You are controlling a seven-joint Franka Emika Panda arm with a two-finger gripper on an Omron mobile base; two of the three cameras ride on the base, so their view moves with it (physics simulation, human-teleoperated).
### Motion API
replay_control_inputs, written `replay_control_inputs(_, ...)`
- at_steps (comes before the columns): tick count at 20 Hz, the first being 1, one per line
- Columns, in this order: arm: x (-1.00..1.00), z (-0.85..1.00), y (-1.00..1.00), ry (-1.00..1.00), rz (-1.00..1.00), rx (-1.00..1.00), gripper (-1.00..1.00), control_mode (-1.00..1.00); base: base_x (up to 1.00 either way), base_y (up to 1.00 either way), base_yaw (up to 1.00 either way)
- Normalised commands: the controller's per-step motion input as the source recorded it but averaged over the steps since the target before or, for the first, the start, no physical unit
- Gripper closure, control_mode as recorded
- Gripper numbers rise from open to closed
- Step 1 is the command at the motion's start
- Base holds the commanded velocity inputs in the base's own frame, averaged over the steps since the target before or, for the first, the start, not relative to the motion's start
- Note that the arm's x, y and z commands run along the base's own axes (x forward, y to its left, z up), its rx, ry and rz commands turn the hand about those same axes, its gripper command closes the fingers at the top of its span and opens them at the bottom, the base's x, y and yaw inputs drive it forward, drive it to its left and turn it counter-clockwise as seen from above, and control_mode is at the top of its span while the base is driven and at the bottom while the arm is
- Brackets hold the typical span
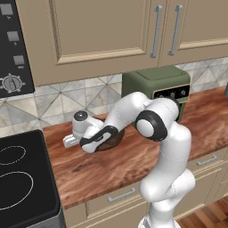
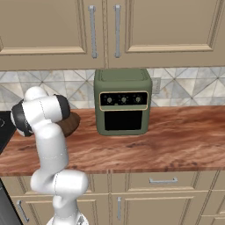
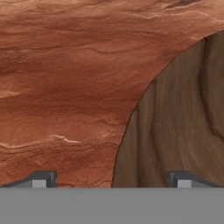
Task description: Pick the cup and bowl from the counter and place them on the counter next to the sink.
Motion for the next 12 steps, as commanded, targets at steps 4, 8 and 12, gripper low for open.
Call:
replay_control_inputs(4,0.00,0.00,0.00,0.00,0.00,0.00,-1.00,-1.00,0.00,0.00,0.00)
replay_control_inputs(8,0.00,0.00,0.00,0.00,0.00,0.00,1.00,-1.00,0.00,0.00,0.00)
replay_control_inputs(12,0.00,0.00,0.00,0.00,0.00,0.00,1.00,-1.00,0.00,0.00,0.00)
